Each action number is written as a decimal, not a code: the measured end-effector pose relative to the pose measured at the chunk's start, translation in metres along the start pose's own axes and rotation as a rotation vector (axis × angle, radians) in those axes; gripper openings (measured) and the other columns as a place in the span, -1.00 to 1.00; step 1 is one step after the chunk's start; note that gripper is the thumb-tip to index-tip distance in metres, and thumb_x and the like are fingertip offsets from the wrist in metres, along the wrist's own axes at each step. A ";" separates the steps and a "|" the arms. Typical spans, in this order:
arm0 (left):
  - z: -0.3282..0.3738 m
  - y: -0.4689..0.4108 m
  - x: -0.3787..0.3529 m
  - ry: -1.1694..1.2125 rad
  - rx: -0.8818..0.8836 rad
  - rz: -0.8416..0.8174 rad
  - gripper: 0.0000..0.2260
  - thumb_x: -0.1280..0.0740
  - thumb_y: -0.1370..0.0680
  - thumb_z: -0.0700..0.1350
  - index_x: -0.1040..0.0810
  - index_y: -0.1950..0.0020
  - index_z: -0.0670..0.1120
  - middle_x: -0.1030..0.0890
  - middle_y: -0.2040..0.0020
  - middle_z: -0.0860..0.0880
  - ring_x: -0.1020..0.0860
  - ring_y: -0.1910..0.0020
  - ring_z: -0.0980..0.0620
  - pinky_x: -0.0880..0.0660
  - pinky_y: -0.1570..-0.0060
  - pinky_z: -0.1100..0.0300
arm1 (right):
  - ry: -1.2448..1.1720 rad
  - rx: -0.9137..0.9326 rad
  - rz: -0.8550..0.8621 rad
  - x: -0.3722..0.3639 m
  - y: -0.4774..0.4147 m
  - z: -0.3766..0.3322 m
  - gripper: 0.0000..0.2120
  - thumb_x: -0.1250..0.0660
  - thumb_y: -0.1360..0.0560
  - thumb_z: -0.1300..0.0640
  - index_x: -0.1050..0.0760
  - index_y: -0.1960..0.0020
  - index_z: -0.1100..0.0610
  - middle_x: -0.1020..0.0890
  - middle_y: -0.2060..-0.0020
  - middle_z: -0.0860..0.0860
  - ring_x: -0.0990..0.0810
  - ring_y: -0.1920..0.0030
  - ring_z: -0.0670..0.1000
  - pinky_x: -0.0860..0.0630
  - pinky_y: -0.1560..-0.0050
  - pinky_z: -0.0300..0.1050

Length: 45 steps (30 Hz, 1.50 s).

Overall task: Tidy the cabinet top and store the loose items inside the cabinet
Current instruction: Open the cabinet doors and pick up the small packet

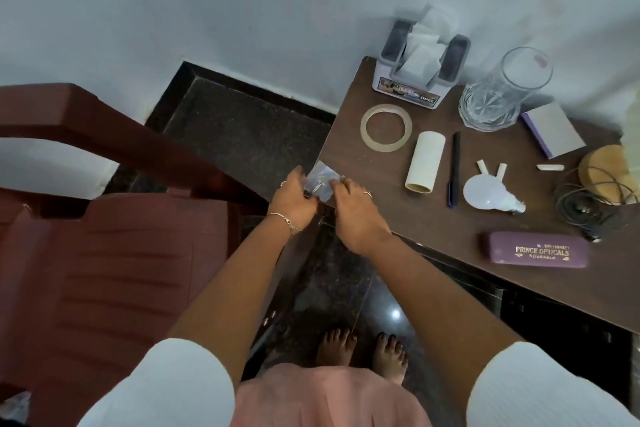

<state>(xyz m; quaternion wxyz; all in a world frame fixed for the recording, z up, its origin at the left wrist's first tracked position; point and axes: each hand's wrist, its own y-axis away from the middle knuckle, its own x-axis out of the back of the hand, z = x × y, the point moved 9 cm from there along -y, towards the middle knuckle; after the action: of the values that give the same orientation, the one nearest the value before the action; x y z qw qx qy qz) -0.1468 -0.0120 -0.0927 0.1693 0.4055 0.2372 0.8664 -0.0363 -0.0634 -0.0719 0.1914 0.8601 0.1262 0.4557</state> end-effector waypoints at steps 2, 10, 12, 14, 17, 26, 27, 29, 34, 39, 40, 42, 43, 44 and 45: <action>-0.003 0.002 0.001 0.098 0.029 0.046 -0.39 -0.35 -0.50 -0.20 -0.18 -0.50 -0.11 -0.55 -0.27 -0.03 -0.46 -0.30 -0.01 -0.33 -0.28 0.20 | 0.027 0.016 -0.015 -0.002 -0.002 0.002 -0.42 -0.27 -0.50 0.29 -0.19 -0.48 0.17 -0.19 -0.48 0.19 -0.24 -0.41 0.23 -0.32 -0.38 0.10; -0.015 0.015 -0.025 0.615 0.217 0.106 -0.54 -0.33 -0.47 -0.42 -0.35 -0.35 -0.26 -0.57 -0.11 -0.19 -0.58 -0.09 -0.10 -0.51 -0.14 0.07 | -0.039 0.064 0.048 -0.004 0.000 0.016 -0.51 -0.29 -0.51 0.27 -0.31 -0.42 0.14 -0.13 -0.51 0.18 -0.19 -0.45 0.21 -0.26 -0.41 0.03; -0.020 0.019 -0.026 0.633 0.253 0.170 -0.64 -0.36 -0.47 -0.37 -0.45 -0.24 -0.24 -0.55 0.01 -0.11 -0.56 0.01 -0.04 -0.53 -0.05 0.12 | -0.080 0.062 0.060 -0.004 0.001 0.019 -0.52 -0.29 -0.51 0.27 -0.33 -0.41 0.14 -0.11 -0.52 0.19 -0.16 -0.47 0.22 -0.22 -0.43 0.03; -0.024 0.024 -0.030 0.665 0.298 0.202 -0.70 -0.38 -0.47 -0.35 -0.48 -0.17 -0.21 -0.50 0.05 -0.09 -0.54 0.07 -0.01 -0.56 0.04 0.12 | -0.131 0.063 0.067 -0.002 0.002 0.023 -0.54 -0.29 -0.50 0.27 -0.36 -0.40 0.15 -0.15 -0.51 0.18 -0.18 -0.46 0.23 -0.20 -0.44 0.03; -0.022 0.029 -0.039 0.771 0.329 0.165 -0.84 -0.34 -0.49 -0.36 -0.49 -0.03 -0.20 -0.54 0.20 -0.09 -0.56 0.38 0.11 -0.51 0.40 0.32 | -0.170 0.075 0.067 -0.001 0.006 0.029 -0.54 -0.30 -0.50 0.25 -0.38 -0.39 0.15 -0.26 -0.47 0.15 -0.25 -0.43 0.21 -0.23 -0.42 -0.01; -0.013 0.056 -0.065 0.795 0.331 0.056 -0.90 -0.29 -0.50 -0.28 -0.56 0.19 -0.14 -0.54 0.36 -0.08 -0.45 0.42 0.07 -0.41 0.42 0.27 | -0.377 0.044 0.214 -0.005 0.054 0.055 -0.62 -0.35 -0.43 0.26 -0.48 -0.24 0.11 -0.52 -0.17 0.05 -0.48 -0.19 0.05 -0.41 -0.17 -0.17; -0.016 0.060 -0.070 0.820 0.335 0.053 -0.91 -0.28 -0.50 -0.27 -0.57 0.16 -0.16 -0.55 0.35 -0.09 -0.48 0.40 0.05 -0.44 0.43 0.27 | -0.403 0.040 0.236 -0.008 0.062 0.058 -0.64 -0.37 -0.43 0.24 -0.48 -0.21 0.08 -0.51 -0.16 0.02 -0.47 -0.18 0.02 -0.41 -0.14 -0.20; -0.022 0.068 -0.083 0.856 0.331 0.040 -0.89 -0.26 -0.48 -0.26 -0.59 0.10 -0.17 -0.58 0.33 -0.09 -0.53 0.38 0.05 -0.48 0.46 0.28 | -0.457 0.022 0.277 -0.016 0.078 0.067 -0.68 -0.39 -0.44 0.16 -0.49 -0.17 0.01 -0.46 -0.15 -0.04 -0.44 -0.15 -0.08 -0.39 -0.11 -0.26; -0.054 0.074 -0.129 0.819 0.293 0.050 -0.90 -0.27 -0.46 -0.22 -0.57 0.20 -0.10 -0.56 0.36 -0.05 -0.46 0.43 0.07 -0.36 0.47 0.24 | -0.561 -0.048 0.351 -0.057 0.091 0.106 -0.76 -0.41 -0.44 0.11 -0.52 -0.08 -0.03 -0.42 -0.12 -0.14 -0.49 -0.07 -0.16 -0.49 -0.09 -0.27; -0.084 0.041 -0.180 0.875 0.199 0.030 -0.92 -0.33 -0.50 -0.22 -0.56 0.15 -0.07 -0.60 0.29 -0.05 -0.51 0.39 0.09 -0.43 0.50 0.31 | -0.505 -0.058 0.371 -0.096 0.052 0.155 -0.74 -0.45 -0.36 0.16 -0.58 -0.03 -0.03 -0.54 -0.03 -0.08 -0.58 -0.04 -0.06 -0.55 -0.05 -0.24; -0.087 0.031 -0.187 0.903 0.172 0.017 -0.94 -0.34 -0.50 -0.22 -0.57 0.09 -0.08 -0.62 0.27 -0.05 -0.54 0.38 0.10 -0.45 0.48 0.32 | -0.534 -0.062 0.374 -0.099 0.042 0.163 -0.76 -0.46 -0.36 0.17 -0.58 0.00 -0.04 -0.59 -0.01 -0.07 -0.61 -0.01 -0.04 -0.58 -0.06 -0.11; -0.092 0.009 -0.197 0.962 0.121 0.002 -0.90 -0.36 -0.50 -0.23 -0.56 0.01 -0.09 -0.65 0.25 -0.06 -0.58 0.42 0.13 -0.49 0.48 0.33 | -0.580 -0.071 0.402 -0.101 0.021 0.179 -0.77 -0.49 -0.36 0.17 -0.56 0.09 -0.09 -0.63 0.08 -0.12 -0.65 0.04 -0.03 -0.60 -0.06 0.01; -0.094 -0.001 -0.200 0.979 0.097 -0.002 -0.87 -0.38 -0.49 -0.23 -0.55 -0.01 -0.09 -0.65 0.24 -0.07 -0.58 0.44 0.15 -0.50 0.48 0.34 | -0.568 -0.077 0.431 -0.100 0.011 0.185 -0.78 -0.50 -0.35 0.17 -0.54 0.12 -0.09 -0.63 0.13 -0.15 -0.66 0.07 -0.03 -0.60 -0.04 -0.01; -0.095 -0.012 -0.202 0.993 0.076 -0.004 -0.85 -0.38 -0.49 -0.23 -0.54 -0.03 -0.10 -0.66 0.23 -0.09 -0.58 0.45 0.15 -0.50 0.48 0.33 | -0.541 -0.080 0.464 -0.098 0.001 0.189 -0.79 -0.51 -0.34 0.15 -0.55 0.13 -0.07 -0.63 0.16 -0.14 -0.66 0.08 -0.03 -0.61 -0.03 -0.04; -0.095 -0.022 -0.203 1.009 0.056 -0.005 -0.84 -0.39 -0.49 -0.24 -0.53 -0.05 -0.11 -0.66 0.22 -0.10 -0.58 0.46 0.15 -0.51 0.47 0.33 | -0.515 -0.078 0.495 -0.095 -0.009 0.192 -0.82 -0.52 -0.34 0.14 -0.57 0.13 -0.02 -0.64 0.16 -0.11 -0.65 0.07 -0.03 -0.60 -0.01 -0.07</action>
<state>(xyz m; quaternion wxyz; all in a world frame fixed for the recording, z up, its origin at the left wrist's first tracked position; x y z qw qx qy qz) -0.0942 -0.1181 -0.2843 0.0248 -0.0597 0.3136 0.9473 0.0709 -0.1336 -0.2439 0.1334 0.9433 -0.1556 0.2612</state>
